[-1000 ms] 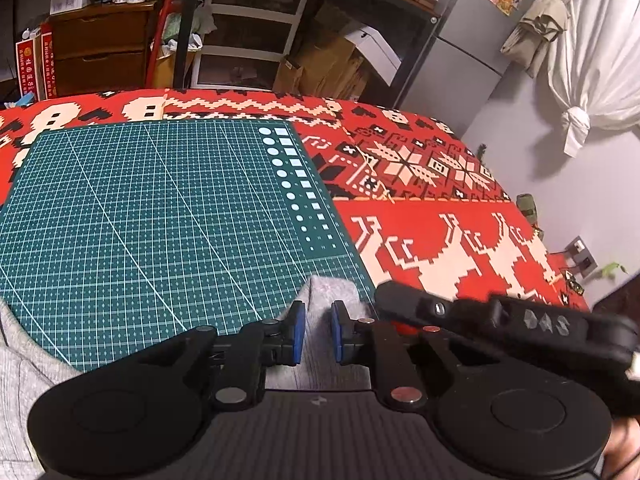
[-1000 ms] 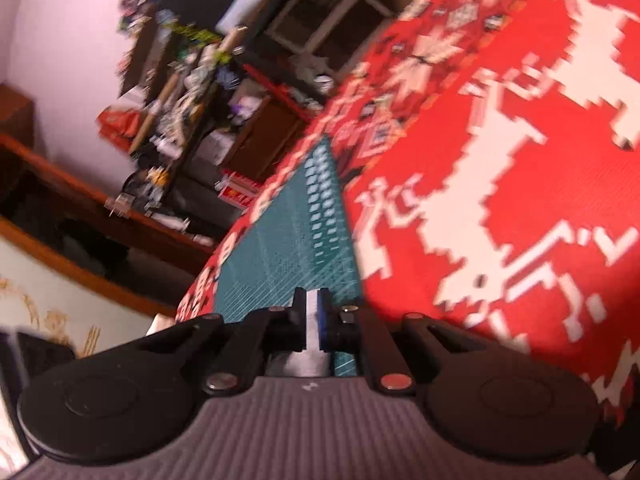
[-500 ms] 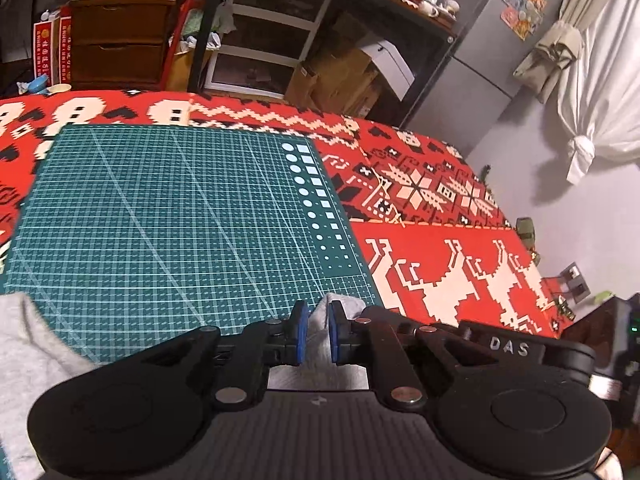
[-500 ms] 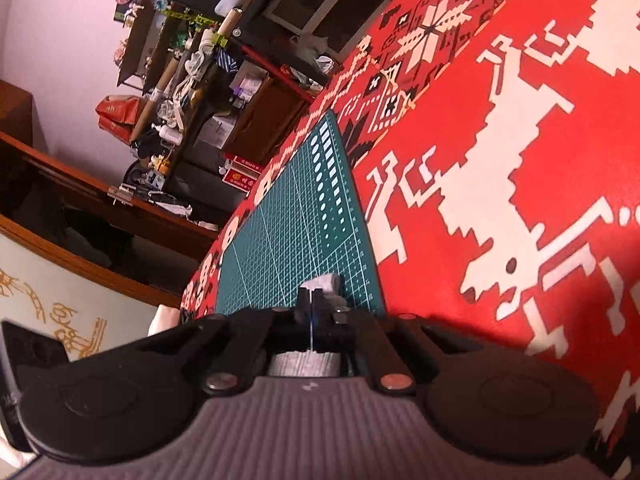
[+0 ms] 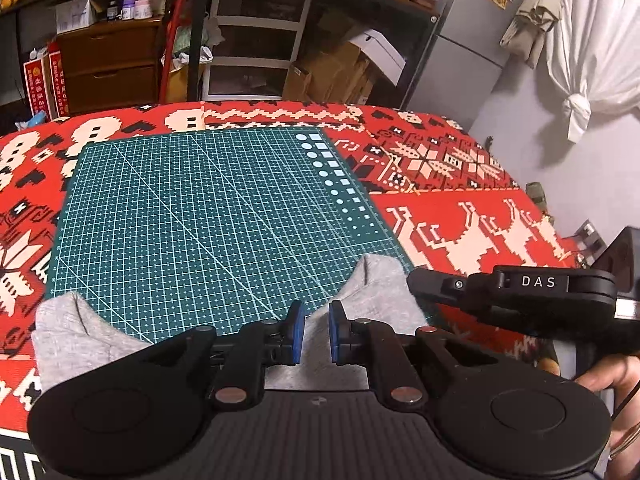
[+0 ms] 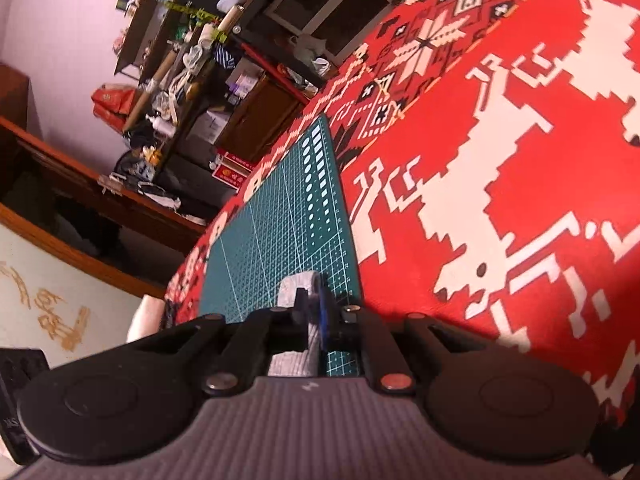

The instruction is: Fold clothes

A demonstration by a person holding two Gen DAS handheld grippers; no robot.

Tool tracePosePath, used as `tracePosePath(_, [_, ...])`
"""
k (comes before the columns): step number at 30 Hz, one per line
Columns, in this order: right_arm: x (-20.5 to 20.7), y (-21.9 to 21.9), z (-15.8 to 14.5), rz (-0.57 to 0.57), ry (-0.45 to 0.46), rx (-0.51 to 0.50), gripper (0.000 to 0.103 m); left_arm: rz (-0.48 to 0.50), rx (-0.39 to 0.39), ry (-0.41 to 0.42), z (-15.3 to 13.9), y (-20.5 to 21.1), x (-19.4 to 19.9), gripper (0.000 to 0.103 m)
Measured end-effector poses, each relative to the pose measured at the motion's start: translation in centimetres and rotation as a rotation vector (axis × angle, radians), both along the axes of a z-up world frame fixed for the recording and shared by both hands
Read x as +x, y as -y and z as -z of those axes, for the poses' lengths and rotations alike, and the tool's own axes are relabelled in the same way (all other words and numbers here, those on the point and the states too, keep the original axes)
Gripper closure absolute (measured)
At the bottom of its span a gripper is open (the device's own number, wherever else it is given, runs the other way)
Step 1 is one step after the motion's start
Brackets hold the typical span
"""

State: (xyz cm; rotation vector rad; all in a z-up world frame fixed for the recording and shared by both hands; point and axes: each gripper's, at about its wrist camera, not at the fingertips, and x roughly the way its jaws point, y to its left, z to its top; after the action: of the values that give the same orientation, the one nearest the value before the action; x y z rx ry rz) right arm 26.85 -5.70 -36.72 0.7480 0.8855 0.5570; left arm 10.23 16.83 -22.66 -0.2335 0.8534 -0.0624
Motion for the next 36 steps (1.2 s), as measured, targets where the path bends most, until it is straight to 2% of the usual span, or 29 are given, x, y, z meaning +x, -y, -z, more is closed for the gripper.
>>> tracePosePath(3, [0.1,-0.2,0.0,0.011,0.011,-0.012,0.103,0.001,-0.003,-0.007,0.3,-0.1,0.0,0.092])
tracePosePath(18, [0.2,1.2,0.3,0.076,0.0,0.057,0.103,0.022,0.025,-0.001,0.4,-0.1,-0.6,0.092])
tracePosePath(23, [-0.5,0.5,-0.8,-0.028,0.05,0.085,0.102,0.06,0.044,0.015,0.1,-0.1,-0.7,0.092])
tracePosePath(28, [-1.2,-2.0,-1.4,-0.129,0.077,0.024,0.102,0.089,0.067,0.0,0.8,0.1,-0.4,0.092])
tracePosePath(36, [-1.4,-3.7,-0.4,-0.114,0.036,0.0,0.103,0.075,0.101,-0.011,1.7,0.3,0.4,0.092])
